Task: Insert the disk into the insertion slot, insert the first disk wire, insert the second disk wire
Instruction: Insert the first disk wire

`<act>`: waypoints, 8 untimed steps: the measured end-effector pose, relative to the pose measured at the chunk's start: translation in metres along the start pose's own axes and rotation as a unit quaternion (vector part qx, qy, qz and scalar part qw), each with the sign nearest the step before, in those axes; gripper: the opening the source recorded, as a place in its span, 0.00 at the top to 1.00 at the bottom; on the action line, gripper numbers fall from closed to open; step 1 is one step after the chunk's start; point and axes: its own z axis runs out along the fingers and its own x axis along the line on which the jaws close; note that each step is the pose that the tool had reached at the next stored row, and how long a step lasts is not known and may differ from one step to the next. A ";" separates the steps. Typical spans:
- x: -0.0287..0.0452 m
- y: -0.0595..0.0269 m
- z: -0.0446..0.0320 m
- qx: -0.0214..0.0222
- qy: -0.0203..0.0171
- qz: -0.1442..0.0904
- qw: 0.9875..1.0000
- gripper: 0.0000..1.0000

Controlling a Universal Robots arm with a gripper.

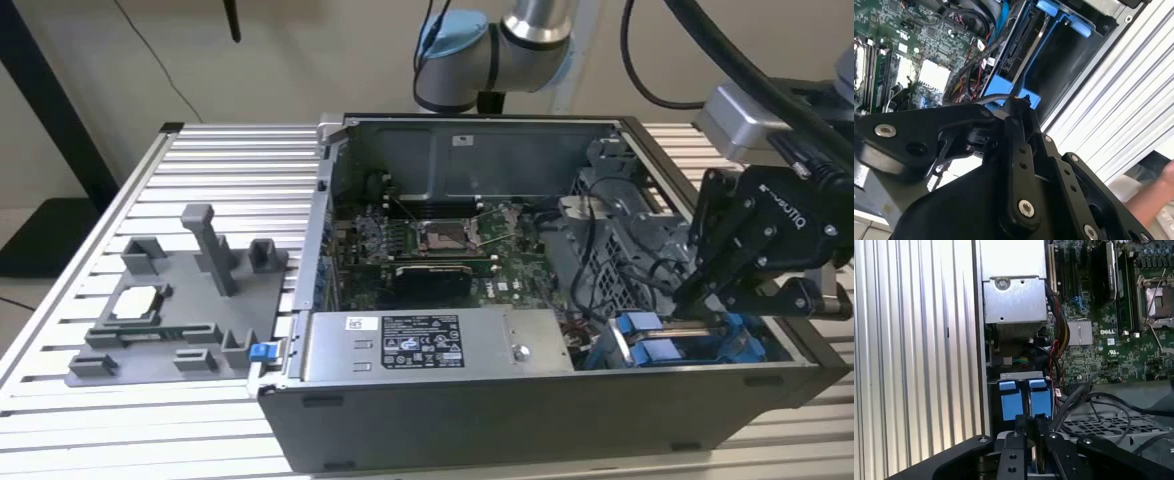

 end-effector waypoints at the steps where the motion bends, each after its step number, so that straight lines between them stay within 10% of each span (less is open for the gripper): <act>1: 0.0000 -0.0003 0.0003 0.003 0.000 -0.003 1.000 1.00; 5: 0.0001 -0.0007 0.0016 0.017 0.000 -0.011 1.000 1.00; 8: 0.0001 -0.0008 0.0016 0.018 0.000 -0.012 1.000 1.00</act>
